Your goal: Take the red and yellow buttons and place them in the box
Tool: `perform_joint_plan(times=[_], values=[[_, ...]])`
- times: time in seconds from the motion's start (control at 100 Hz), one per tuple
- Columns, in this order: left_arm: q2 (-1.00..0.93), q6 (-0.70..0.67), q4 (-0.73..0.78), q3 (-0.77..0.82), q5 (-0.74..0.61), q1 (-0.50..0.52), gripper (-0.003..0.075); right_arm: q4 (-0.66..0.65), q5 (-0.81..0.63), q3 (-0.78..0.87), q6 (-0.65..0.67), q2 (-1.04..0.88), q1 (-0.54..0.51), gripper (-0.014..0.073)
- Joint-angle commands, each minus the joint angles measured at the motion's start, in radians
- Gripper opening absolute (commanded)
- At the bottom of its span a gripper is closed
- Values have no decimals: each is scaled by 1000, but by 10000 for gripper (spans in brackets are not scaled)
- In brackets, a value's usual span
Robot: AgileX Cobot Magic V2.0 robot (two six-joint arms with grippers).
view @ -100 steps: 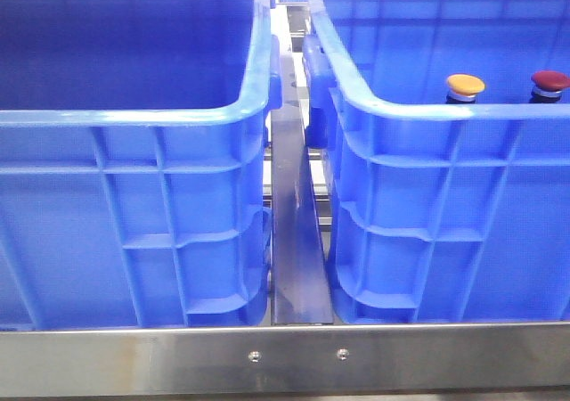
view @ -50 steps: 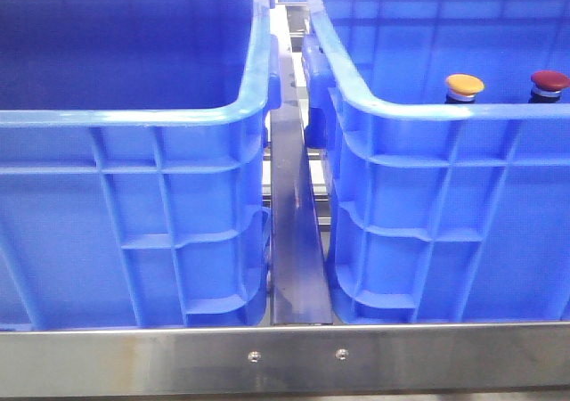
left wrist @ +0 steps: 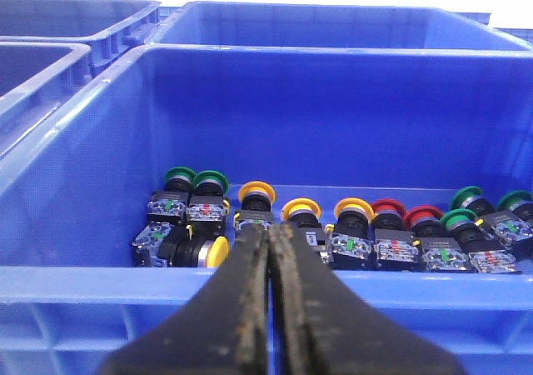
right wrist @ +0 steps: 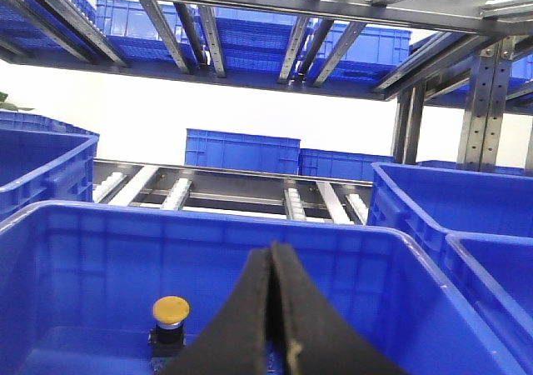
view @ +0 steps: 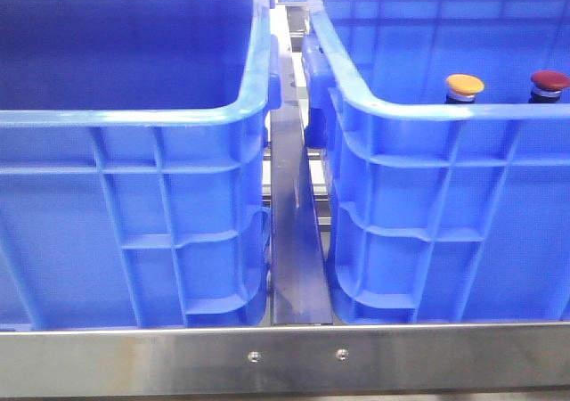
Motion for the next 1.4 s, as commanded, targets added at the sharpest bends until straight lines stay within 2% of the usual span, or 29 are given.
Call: perform_joint_plan(times=[0.0, 0.94, 1.3, 1.389], values=[[-30, -11, 0, 19, -95, -4, -20, 75, 23, -26, 2, -11, 0, -69], [-30, -11, 0, 19, -95, -4, -20, 75, 23, -26, 2, -11, 0, -69], [-30, -11, 0, 19, -95, -4, -20, 75, -27, -26, 2, -11, 0, -69], [-30, -11, 0, 19, -95, -4, -20, 13, -2, -26, 24, -11, 0, -69]])
